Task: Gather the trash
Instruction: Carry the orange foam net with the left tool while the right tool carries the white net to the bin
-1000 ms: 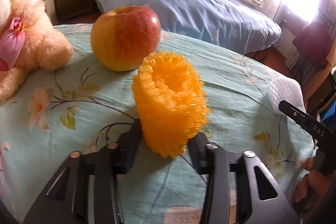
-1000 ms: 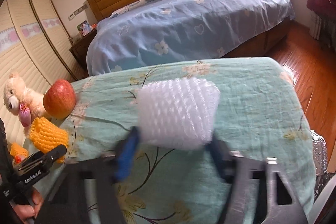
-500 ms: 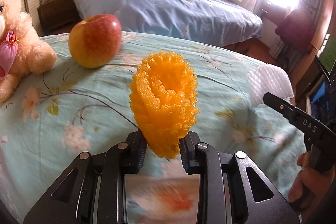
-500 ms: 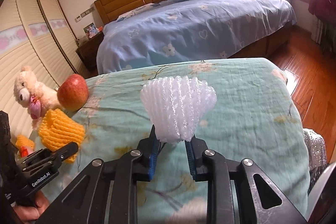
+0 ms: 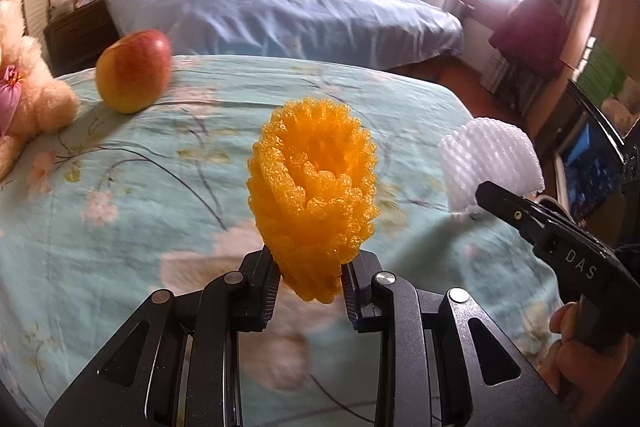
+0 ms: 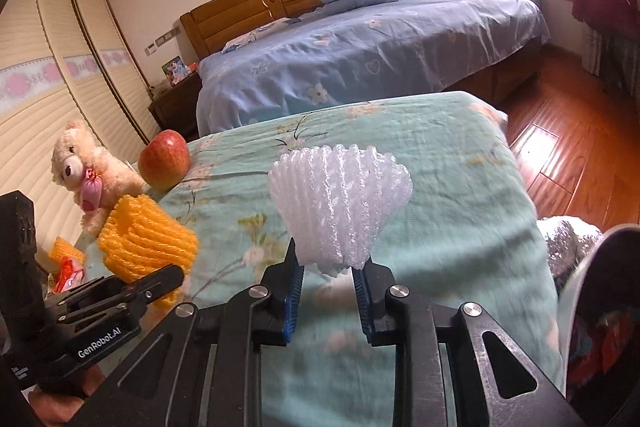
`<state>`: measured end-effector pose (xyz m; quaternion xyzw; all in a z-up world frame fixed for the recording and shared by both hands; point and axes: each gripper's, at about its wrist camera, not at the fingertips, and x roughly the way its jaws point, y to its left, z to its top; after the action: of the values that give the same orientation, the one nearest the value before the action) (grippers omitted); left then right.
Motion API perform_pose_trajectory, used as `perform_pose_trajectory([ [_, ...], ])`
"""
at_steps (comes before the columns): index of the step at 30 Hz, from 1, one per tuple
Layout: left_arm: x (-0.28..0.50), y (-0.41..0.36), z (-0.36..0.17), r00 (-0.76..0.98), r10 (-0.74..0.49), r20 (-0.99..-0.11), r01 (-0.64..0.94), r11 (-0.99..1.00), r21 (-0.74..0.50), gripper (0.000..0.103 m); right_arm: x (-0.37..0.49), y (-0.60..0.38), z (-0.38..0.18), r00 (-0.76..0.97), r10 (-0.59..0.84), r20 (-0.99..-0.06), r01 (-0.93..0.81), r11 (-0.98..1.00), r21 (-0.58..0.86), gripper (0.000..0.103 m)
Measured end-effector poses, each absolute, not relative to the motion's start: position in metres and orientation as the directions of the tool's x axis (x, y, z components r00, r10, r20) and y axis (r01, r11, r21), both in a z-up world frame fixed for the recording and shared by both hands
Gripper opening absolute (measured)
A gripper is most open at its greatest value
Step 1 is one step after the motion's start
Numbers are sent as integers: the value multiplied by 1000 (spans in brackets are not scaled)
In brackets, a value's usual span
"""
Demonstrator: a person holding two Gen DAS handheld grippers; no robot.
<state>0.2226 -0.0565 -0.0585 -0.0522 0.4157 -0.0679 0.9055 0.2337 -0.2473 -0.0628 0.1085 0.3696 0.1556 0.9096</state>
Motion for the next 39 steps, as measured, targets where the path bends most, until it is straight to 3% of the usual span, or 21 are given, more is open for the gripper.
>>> perform_pose_trajectory([
  [39, 189, -183, -45, 600, -315, -736, 344, 931, -118, 25, 157, -348, -61, 749, 240, -618, -28, 943, 333, 24],
])
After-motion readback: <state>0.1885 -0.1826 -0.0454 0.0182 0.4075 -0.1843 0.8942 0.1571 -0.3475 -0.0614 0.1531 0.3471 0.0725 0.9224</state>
